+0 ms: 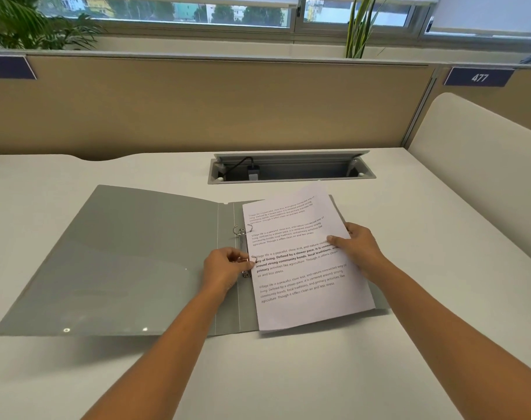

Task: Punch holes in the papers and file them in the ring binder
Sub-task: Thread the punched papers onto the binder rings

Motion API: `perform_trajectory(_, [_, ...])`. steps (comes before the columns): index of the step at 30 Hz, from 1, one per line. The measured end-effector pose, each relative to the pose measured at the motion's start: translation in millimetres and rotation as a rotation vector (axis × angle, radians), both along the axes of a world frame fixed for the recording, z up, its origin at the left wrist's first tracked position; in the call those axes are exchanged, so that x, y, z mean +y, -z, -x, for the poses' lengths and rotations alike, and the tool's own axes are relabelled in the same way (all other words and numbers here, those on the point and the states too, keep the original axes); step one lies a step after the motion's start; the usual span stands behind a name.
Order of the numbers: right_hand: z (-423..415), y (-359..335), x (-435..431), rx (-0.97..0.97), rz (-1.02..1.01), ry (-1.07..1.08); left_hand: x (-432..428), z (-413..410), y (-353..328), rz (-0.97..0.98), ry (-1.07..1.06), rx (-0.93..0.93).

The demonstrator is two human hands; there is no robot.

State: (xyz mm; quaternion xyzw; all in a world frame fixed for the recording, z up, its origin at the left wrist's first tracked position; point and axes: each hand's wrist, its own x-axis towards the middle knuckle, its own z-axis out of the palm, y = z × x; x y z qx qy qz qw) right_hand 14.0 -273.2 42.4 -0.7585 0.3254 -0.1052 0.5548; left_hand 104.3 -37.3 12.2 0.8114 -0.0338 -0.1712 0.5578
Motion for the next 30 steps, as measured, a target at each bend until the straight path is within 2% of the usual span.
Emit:
perform_trajectory(6, [0,13,8,0.069,0.198,0.046,-1,16,5,-0.035,-0.077,-0.156])
perform_trajectory(10, [1,15,23,0.081,0.523,0.074,-2,20,10,-0.016,-0.131,-0.187])
perform_trajectory(12, [1,15,36,0.026,0.688,0.054,-3,22,11,-0.007,-0.151,-0.194])
perform_trajectory(13, [1,14,43,-0.017,0.708,0.037,-3,23,12,-0.005,-0.158,-0.199])
perform_trajectory(18, [-6,10,92,-0.183,0.493,-0.153,-2,31,14,0.004,-0.193,-0.231])
perform_trajectory(27, [-14,33,144,-0.217,0.173,-0.106,-2,51,16,0.027,-0.280,-0.311])
perform_trajectory(30, [-13,39,148,-0.216,0.150,-0.060,-2,54,18,0.030,-0.291,-0.306])
